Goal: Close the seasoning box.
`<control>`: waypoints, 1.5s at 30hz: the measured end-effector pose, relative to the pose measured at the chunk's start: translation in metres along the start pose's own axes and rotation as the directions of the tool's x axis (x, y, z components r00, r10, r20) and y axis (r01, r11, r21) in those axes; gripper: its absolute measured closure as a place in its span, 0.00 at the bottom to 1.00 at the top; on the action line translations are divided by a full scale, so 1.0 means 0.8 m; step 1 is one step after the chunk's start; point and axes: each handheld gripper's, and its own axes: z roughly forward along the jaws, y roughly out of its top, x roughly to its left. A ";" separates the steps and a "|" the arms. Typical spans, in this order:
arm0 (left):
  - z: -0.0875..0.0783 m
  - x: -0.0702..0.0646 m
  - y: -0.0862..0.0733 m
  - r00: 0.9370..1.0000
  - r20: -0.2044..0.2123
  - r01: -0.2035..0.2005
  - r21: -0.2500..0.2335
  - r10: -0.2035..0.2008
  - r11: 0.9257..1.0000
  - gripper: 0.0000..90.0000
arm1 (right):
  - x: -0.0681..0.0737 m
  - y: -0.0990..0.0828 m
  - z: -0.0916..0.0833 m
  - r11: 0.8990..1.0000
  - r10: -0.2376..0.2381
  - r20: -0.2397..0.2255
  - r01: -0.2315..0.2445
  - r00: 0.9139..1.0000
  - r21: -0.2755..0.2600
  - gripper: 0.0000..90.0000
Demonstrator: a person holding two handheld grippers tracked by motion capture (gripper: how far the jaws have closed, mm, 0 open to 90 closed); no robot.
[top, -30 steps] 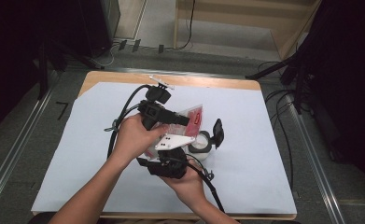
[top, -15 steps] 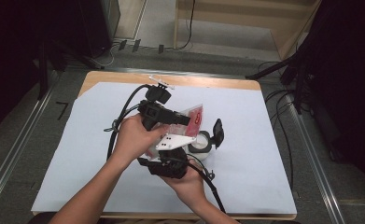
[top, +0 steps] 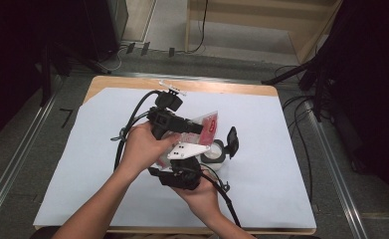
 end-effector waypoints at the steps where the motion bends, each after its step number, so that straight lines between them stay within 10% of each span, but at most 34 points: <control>1: 0.000 0.000 0.000 1.000 0.000 0.000 0.000 0.000 1.000 0.79 | 0.000 0.000 0.000 1.000 0.002 -0.001 -0.002 1.000 0.000 0.71; 45: -0.001 -0.004 0.005 1.000 0.002 -0.019 -0.012 0.019 1.000 0.80 | 0.003 0.003 -0.002 1.000 0.006 -0.006 -0.006 1.000 -0.018 0.71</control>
